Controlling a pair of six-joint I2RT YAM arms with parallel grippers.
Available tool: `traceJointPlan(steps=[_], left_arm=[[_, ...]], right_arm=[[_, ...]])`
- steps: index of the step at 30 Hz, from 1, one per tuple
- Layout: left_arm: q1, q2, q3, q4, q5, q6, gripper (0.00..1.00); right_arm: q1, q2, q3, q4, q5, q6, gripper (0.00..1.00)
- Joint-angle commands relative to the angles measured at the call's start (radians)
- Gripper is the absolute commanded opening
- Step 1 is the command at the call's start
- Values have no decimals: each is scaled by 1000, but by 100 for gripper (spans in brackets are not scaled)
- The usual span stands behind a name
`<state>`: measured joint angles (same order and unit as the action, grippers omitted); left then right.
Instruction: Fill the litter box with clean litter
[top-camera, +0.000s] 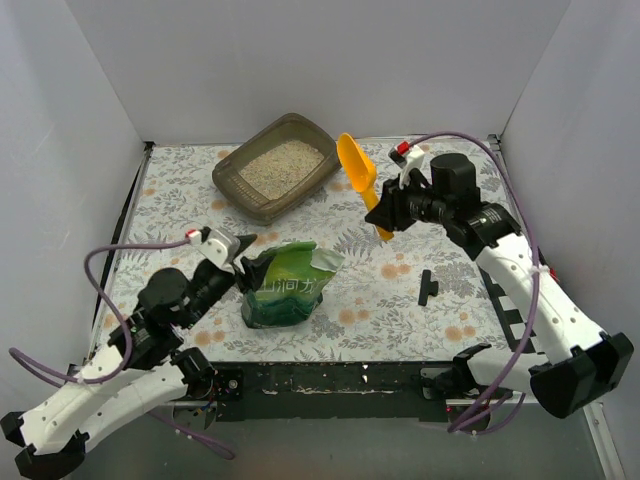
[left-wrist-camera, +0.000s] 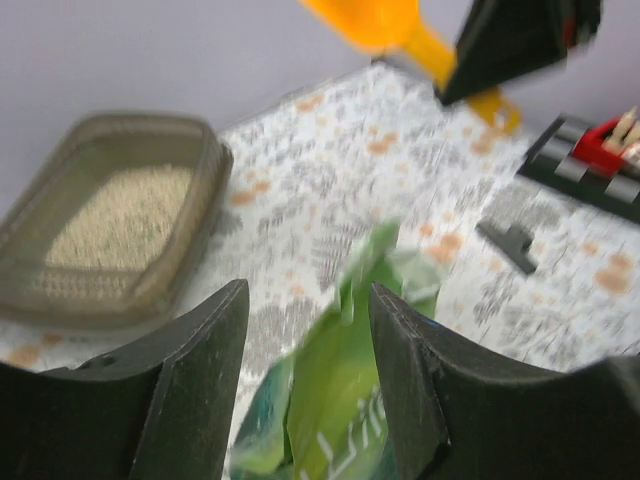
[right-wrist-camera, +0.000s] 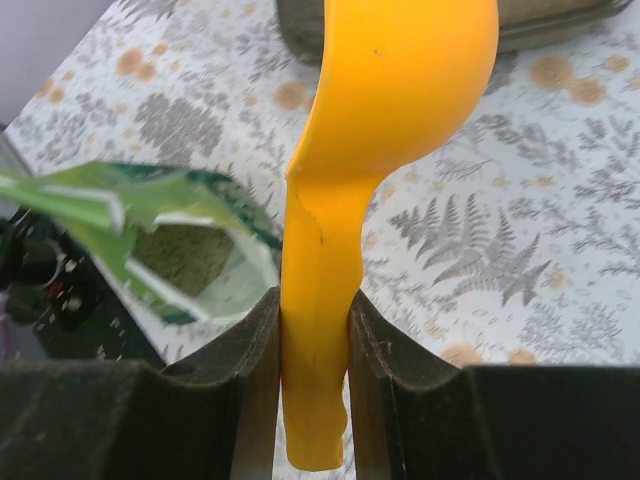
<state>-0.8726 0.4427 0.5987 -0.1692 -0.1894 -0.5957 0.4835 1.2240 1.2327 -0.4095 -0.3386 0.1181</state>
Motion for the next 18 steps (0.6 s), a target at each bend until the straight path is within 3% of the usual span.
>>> traceJointPlan(steps=[1, 7, 11, 18], left_arm=[[3, 115, 330, -241, 54, -38, 52], [3, 319, 648, -394, 272, -47, 54], [3, 393, 705, -377, 405, -67, 56], [3, 487, 737, -340, 484, -95, 58]], right_arm=[[6, -93, 71, -270, -178, -63, 1], [17, -179, 96, -428, -367, -115, 1], [44, -202, 112, -502, -487, -158, 1], [105, -210, 188, -595, -550, -192, 1]])
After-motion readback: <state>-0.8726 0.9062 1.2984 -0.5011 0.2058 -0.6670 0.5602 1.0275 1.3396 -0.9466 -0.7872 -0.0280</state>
